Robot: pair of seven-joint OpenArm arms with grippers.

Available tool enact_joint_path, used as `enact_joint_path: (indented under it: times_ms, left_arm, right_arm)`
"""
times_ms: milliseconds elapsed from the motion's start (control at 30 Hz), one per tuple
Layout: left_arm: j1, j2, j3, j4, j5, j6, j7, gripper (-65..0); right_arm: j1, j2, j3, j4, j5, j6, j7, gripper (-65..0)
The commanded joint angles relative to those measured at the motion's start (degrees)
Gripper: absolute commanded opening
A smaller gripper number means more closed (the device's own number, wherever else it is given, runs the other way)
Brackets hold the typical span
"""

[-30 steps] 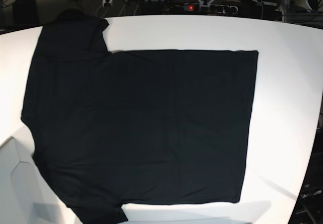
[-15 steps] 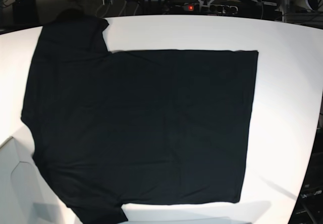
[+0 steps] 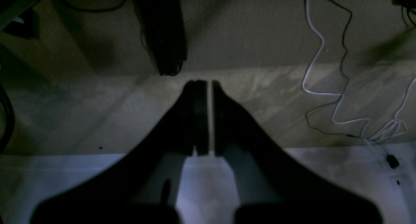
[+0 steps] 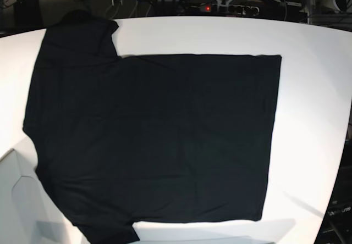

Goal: Fold the T-shirt properly

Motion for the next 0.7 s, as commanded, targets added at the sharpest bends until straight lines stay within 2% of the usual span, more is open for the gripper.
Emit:
enact_joint_path:
  times_ms: [0, 233, 533, 667]
  left_arm:
    - [2.2, -0.7, 0.1, 2.9, 0.1, 0.0, -0.2, -65.0]
    - [19.7, -5.9, -0.1, 29.7, -0.3, -0.1, 0.4, -65.0]
    - [38.3, -11.1, -0.2, 57.7, -0.6, 0.1, 0.4, -65.0]
    - [46.2, -15.3, -0.3, 71.4, -7.7, 0.1, 0.4, -65.0]
  right_arm:
    - [-1.7, -0.1, 0.0, 1.6, -0.3, 0.9, 0.0, -65.0]
    - [-14.7, -0.5, 0.1, 19.2, -0.3, 0.9, -0.5, -65.0]
    - [-34.1, -0.4, 0.1, 45.9, -0.2, 1.0, -0.5, -65.0]
    - [-43.6, -0.1, 0.0, 62.4, -0.2, 1.0, -0.5, -65.0]
